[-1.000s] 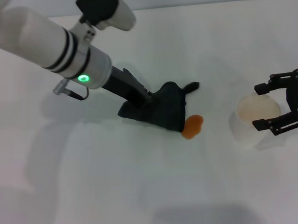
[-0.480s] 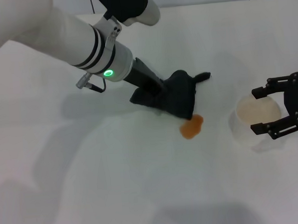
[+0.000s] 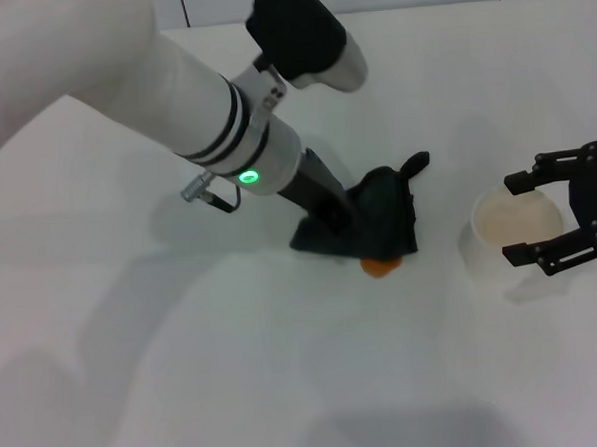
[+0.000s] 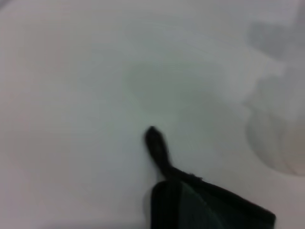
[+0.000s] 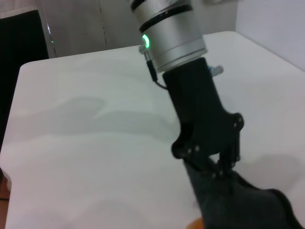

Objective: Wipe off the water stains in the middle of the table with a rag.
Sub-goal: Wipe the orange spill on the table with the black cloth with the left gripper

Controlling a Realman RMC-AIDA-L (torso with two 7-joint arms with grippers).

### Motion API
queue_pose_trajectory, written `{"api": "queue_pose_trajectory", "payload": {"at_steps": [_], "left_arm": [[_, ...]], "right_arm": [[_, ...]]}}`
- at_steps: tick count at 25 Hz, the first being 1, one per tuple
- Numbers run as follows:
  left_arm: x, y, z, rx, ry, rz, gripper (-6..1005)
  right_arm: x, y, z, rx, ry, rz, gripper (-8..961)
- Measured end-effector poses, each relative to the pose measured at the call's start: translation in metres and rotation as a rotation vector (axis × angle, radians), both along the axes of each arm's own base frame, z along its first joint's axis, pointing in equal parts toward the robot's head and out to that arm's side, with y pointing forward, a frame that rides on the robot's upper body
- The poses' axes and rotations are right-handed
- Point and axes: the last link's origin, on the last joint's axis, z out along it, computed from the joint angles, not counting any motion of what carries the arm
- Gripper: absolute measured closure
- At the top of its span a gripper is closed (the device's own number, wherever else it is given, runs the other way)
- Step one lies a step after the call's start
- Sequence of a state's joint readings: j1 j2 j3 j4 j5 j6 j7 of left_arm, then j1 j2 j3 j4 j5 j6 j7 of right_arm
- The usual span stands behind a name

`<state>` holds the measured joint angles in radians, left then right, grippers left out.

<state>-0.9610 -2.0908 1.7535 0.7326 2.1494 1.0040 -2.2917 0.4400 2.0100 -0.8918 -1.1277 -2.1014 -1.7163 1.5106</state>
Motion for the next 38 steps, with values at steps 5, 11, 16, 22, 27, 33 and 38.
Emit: {"api": "queue_pose_trajectory", "payload": {"at_steps": [5,11,16,22,27,33,38], "left_arm": [[0.002,-0.01,0.001,-0.056,0.009,-0.008,949],[0.003,-0.023,0.004,-0.126,0.003,-0.028,948],[0.002,-0.025,0.003,-0.137,0.0,-0.03,951],[-0.009,-0.004,0.01,-0.016,-0.003,0.023,948],[-0.015,0.017,0.025,0.103,-0.033,0.076,943],[-0.018,0.03,0.038,0.167,-0.07,0.115,938],[-0.014,0.019,0.023,0.104,-0.036,0.083,933]], "right_arm": [[0.0,0.001,0.001,0.005,-0.002,0.001,80],[0.0,0.002,0.001,0.007,-0.003,0.001,80],[-0.001,0.002,0.0,0.007,-0.001,0.0,80],[-0.001,0.002,-0.001,0.007,0.006,0.0,80],[-0.001,0.0,-0.001,-0.001,0.009,-0.003,80],[0.0,-0.001,-0.001,-0.01,0.008,-0.005,80],[0.0,-0.002,-0.001,-0.017,0.008,-0.001,80]]}}
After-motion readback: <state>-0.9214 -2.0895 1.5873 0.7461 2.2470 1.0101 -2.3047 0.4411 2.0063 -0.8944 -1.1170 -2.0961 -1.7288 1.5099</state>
